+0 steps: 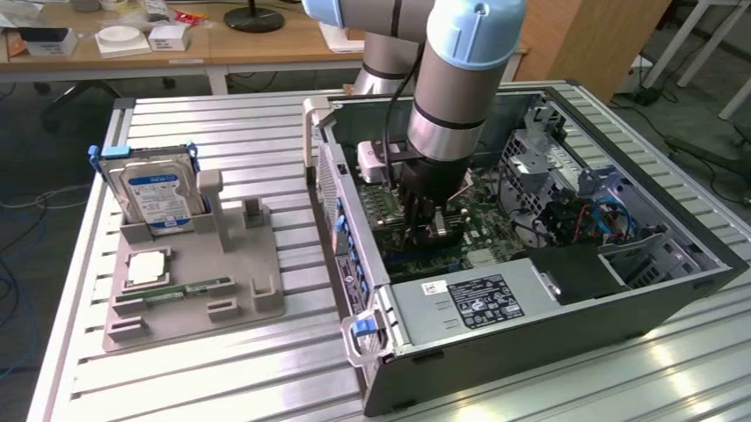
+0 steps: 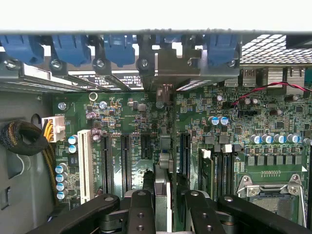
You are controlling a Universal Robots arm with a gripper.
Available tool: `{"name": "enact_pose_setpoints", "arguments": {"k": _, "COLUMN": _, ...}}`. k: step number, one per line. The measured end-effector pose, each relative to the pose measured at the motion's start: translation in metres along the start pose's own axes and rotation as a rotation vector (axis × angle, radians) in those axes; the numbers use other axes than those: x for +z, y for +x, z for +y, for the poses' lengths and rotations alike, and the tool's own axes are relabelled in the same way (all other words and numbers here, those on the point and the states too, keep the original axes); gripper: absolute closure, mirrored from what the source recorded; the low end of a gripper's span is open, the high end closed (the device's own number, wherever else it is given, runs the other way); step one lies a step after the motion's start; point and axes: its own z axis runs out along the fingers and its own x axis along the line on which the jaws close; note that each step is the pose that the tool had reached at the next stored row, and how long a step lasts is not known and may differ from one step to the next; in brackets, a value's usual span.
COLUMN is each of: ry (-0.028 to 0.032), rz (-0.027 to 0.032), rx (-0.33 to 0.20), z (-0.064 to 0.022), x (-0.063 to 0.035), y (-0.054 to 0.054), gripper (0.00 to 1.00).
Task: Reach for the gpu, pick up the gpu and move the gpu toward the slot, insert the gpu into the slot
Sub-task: 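Insert the gpu into the slot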
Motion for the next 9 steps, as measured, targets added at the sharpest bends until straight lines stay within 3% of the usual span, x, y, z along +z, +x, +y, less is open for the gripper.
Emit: {"name": "enact_pose_setpoints", "arguments": {"k": 9, "ry": 0.0000, "rz": -0.0001, "rx": 0.000, "z": 0.0013, "x": 0.0001, "y": 0.0001, "gripper": 0.71}}
